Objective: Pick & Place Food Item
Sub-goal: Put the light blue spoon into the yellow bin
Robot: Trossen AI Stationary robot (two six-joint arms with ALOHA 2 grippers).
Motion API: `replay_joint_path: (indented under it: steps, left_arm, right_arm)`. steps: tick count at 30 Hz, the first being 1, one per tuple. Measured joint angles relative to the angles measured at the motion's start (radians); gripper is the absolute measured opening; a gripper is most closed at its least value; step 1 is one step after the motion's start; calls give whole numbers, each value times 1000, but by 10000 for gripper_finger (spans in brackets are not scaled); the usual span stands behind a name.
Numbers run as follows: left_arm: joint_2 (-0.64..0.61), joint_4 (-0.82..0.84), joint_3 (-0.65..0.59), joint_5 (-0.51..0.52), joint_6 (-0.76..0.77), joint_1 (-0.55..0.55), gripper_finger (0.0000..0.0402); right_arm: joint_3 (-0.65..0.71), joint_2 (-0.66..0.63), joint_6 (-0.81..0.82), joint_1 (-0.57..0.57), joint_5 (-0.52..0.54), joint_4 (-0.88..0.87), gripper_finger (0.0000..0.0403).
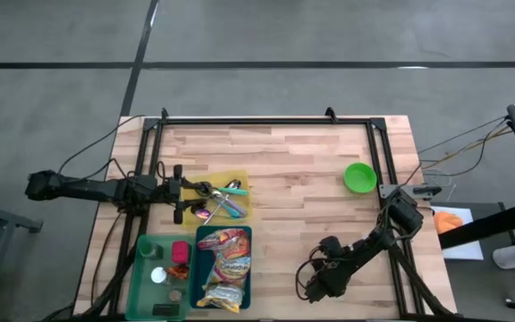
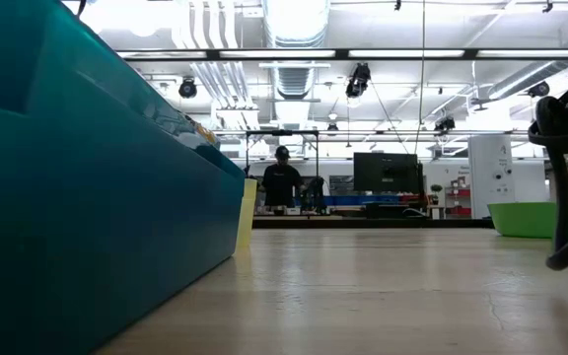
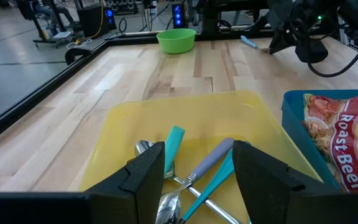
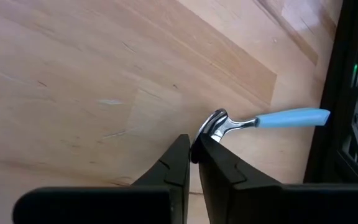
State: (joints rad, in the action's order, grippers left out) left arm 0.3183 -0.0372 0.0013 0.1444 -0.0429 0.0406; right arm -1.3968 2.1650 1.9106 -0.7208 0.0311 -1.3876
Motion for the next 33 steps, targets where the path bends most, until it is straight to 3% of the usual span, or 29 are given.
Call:
replay_joint_path:
  steps: [24, 33]
  left_arm:
    - [0, 0, 0, 0, 0, 0, 189]
    - [0, 0, 0, 0, 0, 0, 189]
  right_arm:
    - [-3, -45, -3, 6, 0, -11, 22]
    - [-70, -63, -10, 21, 84, -124, 22]
